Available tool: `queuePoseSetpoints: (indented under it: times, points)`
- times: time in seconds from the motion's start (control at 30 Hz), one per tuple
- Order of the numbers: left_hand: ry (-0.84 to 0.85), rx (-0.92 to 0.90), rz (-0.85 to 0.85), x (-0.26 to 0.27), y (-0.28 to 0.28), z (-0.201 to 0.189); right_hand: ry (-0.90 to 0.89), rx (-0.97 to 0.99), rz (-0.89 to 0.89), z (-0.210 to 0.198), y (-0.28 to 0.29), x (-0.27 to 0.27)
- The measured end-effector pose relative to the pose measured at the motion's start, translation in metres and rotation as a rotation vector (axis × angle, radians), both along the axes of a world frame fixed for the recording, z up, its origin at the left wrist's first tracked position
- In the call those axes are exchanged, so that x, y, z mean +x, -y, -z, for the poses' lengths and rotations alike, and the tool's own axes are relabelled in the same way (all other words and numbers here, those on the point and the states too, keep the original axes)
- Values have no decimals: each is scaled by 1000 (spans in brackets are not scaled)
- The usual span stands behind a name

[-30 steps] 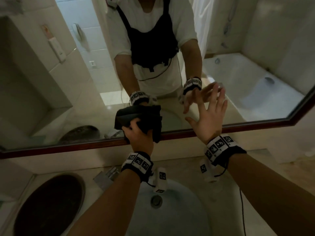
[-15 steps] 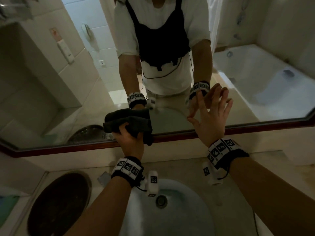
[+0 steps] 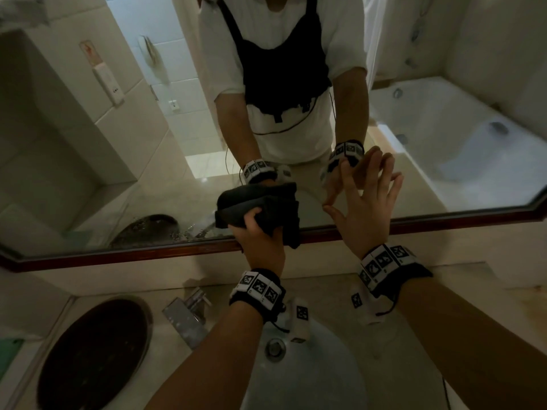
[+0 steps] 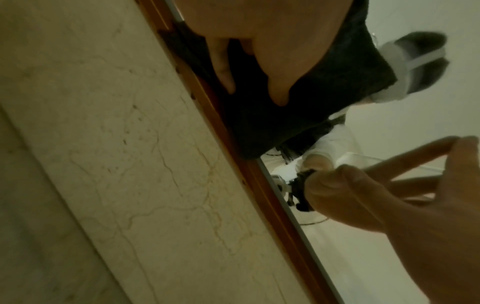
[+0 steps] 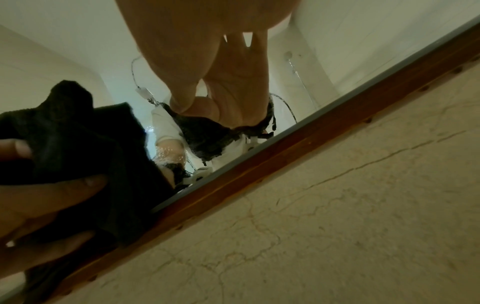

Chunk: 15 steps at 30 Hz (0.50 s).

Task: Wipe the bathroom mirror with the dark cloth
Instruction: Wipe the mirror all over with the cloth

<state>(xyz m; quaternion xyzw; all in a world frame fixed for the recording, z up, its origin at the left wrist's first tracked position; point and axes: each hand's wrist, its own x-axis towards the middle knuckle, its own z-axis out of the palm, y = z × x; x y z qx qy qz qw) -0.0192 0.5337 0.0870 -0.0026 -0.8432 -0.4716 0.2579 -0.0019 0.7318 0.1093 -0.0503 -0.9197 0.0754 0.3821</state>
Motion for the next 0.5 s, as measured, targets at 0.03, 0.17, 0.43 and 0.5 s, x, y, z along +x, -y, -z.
queuePoseSetpoints:
  times: [0.03, 0.17, 0.43, 0.5]
  points:
    - [-15, 22, 20, -3, 6, 5, -2, 4, -2, 1, -1, 1]
    - [52, 70, -41, -7, 39, 1, -5, 18, -6, 1, -4, 2]
    - [73, 107, -146, -16, 119, -17, 25, 27, 13, 1, -2, 2]
    - [89, 132, -135, -17, 125, -18, 27, 27, 12, 0, -3, 2]
